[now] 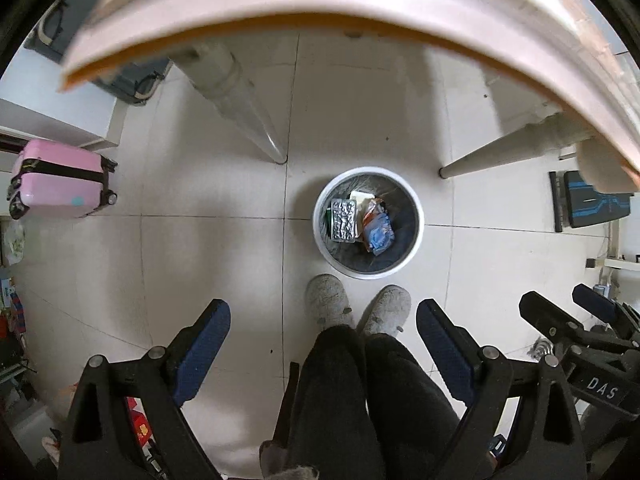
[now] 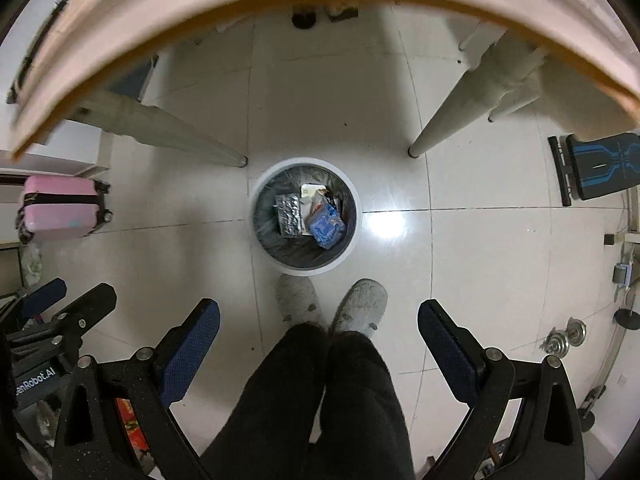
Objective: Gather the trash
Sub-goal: 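Raise both tools back toward the table, then grasp the white Dental Doctor toothpaste box with the left tool while the right tool grasps the milk carton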
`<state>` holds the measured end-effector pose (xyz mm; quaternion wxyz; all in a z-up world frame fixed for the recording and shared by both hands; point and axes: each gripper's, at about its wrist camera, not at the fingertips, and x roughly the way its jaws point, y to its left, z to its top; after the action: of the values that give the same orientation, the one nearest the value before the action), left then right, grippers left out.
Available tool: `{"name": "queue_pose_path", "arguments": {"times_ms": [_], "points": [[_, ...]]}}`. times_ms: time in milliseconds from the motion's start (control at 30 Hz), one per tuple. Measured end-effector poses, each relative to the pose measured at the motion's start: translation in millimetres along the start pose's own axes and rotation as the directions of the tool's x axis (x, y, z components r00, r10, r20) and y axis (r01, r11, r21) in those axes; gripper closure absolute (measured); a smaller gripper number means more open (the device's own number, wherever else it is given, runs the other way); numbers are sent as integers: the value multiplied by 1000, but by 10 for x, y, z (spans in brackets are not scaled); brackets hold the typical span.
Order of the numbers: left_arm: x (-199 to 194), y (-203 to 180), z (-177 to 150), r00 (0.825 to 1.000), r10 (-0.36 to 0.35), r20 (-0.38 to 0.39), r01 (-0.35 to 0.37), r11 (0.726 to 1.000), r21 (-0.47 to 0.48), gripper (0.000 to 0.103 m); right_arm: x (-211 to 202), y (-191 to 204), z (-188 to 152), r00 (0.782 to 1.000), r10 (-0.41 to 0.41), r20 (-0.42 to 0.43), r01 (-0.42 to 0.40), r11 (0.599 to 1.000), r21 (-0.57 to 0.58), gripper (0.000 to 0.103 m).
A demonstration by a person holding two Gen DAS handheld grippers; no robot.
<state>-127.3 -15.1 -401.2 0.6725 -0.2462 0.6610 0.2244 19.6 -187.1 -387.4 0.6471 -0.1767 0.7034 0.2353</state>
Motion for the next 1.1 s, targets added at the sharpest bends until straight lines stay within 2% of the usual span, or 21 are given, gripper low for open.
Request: {"name": "queue_pose_path", "arguments": {"times_ms": [133,267,400,533,667,800,933,1000,1033,1067,1100], "points": [[-460,50,-21,999,-12,37,12,1000,0,8,-601,77,-39,999,39,29,-40,999,24,3],[-798,56,149,995,-3,98,4,1000,-13,8,-1096,81,106,993,87,85,-92,994,58,3],[-1000,29,539,988,10,157,-3,999,-49,8,-1511,3,469,984,96,149,-111,989,94,3],[-1108,-46,1070,982,15,187,3,996,-92,8,-1871,-210,1084,977,75,202,-96,991,97,3],[-1139,-179,1652,984,6,181,21,988,-151,8,-2077,-458,1852,974,23,224,-38,997,64,3],[-1097,-365,2368,987,6,161,31,973,-227,8,-2141,-798,2833,973,-34,227,31,999,19,3],[-1037,-606,3071,992,-17,123,54,951,-303,8,-2017,-1180,4062,976,-71,204,79,996,-31,3],[-986,-781,3467,994,-37,98,69,938,-338,8,-1926,-1305,4490,979,-77,187,87,995,-45,3],[-965,-859,3619,995,-47,90,75,934,-349,8,-1866,-1381,4826,982,-70,174,82,995,-65,4],[-934,-952,3824,995,-61,79,86,927,-366,8,-1826,-1406,4958,983,-69,170,82,994,-74,7],[-910,-1035,4014,994,-79,71,100,919,-382,8,-1752,-1440,5250,985,-69,160,87,991,-104,13]]}}
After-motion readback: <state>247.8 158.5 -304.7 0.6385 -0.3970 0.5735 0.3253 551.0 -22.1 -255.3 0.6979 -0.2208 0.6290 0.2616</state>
